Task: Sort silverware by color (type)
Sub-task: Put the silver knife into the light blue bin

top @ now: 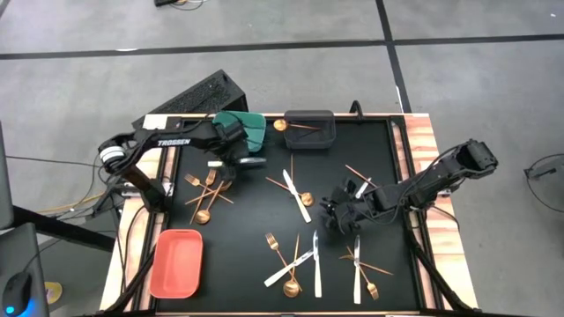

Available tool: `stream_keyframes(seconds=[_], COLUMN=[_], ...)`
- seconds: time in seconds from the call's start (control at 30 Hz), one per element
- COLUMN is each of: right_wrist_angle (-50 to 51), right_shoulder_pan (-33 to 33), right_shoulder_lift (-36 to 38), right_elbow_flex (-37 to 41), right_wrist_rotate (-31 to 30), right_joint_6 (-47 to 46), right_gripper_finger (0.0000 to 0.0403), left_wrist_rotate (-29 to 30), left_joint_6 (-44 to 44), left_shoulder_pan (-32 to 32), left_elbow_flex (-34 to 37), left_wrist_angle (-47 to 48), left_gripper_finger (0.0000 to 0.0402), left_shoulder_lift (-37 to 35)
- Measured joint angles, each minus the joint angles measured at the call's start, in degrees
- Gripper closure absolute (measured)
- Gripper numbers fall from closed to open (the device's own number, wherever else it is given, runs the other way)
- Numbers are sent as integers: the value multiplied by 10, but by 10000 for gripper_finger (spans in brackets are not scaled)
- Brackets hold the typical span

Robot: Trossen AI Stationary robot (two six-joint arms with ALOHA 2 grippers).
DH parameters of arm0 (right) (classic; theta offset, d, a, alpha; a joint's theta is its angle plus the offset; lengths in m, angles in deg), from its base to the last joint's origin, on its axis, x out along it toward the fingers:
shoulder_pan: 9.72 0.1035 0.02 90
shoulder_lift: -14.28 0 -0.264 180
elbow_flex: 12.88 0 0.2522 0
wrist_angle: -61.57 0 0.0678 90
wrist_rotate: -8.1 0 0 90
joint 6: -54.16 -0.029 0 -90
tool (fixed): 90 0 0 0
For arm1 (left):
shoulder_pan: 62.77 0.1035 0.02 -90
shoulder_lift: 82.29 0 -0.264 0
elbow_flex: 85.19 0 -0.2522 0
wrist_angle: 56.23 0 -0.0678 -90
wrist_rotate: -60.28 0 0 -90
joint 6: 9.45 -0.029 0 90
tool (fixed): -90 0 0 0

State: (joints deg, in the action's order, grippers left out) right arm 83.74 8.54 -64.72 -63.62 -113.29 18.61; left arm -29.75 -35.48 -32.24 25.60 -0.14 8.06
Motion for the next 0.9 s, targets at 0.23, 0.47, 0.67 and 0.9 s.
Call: stream_keyframes(seconds=[0.23, 0.47, 0.67, 0.9], right_wrist_angle=[-1, 2, 0, 0], right_shoulder_pan=[1, 0, 0, -10], right_shoulder_lift=[0, 0, 0, 0], right_elbow_flex=[0, 0, 0, 0], right_wrist_rotate=[4, 9, 14, 14], right_joint_6=[-3, -3, -3, 3], right_gripper_finger=[286, 286, 286, 286], left_wrist_rotate=[154, 286, 325, 320], left_joint_6=[-46, -85, -96, -134], left_shoulder_pan=[-56, -55, -51, 11], left_elbow_flex=[-49, -101, -133, -133], left_wrist_angle=[37, 68, 87, 62], left_gripper_finger=[385, 385, 385, 386], left_shoulder_lift=[-7, -8, -9, 19])
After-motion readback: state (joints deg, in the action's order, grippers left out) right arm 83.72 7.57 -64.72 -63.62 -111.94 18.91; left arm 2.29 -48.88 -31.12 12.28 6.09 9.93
